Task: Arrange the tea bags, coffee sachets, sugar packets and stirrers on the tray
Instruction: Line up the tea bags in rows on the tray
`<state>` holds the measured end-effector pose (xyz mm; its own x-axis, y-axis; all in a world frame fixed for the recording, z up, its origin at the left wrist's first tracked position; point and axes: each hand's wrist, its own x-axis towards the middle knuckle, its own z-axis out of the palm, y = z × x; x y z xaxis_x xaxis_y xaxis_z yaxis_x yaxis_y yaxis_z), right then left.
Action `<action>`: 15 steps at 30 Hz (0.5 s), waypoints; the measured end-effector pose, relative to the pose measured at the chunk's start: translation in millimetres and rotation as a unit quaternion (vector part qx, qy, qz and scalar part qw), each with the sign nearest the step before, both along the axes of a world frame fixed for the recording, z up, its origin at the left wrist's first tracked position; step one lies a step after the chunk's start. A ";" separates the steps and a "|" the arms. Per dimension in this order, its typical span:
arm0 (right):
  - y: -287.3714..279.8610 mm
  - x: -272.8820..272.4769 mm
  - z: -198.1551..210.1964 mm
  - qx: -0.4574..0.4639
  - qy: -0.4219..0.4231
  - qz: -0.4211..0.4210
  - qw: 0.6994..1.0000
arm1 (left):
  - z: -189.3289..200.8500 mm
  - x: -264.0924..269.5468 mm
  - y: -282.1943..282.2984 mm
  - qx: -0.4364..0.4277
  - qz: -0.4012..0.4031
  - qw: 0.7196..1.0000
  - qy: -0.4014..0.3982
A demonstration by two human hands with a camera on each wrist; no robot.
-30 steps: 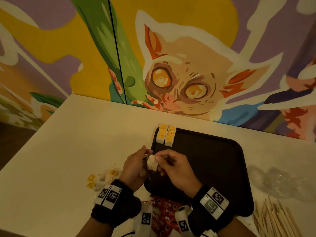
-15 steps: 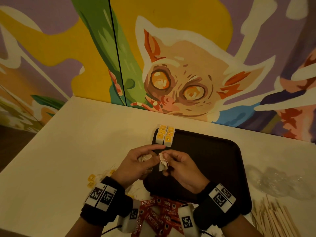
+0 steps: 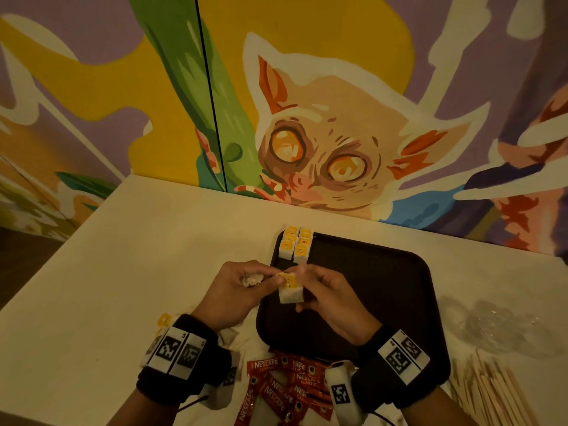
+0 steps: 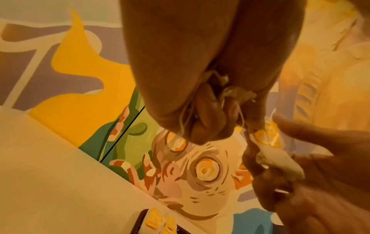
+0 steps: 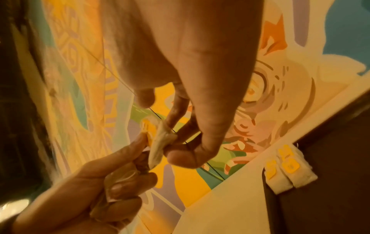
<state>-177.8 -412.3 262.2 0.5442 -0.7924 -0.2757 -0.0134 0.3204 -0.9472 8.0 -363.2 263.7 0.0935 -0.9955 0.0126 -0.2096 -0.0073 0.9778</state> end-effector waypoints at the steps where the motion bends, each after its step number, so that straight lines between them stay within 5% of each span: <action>1: 0.1 -2.3 -0.2 -0.033 0.020 0.007 0.999 | -0.6 0.2 -0.3 0.000 0.004 1.000 -0.003; 15: -3.5 -15.4 -9.3 -0.059 0.007 0.037 0.998 | 6.7 -0.5 -3.4 -0.019 0.001 1.000 0.010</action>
<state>-193.2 -415.9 253.0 0.5993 -0.7771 -0.1922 -0.0474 0.2052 -0.9776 7.4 -366.5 270.4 0.0957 -0.9942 0.0483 -0.1891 0.0295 0.9815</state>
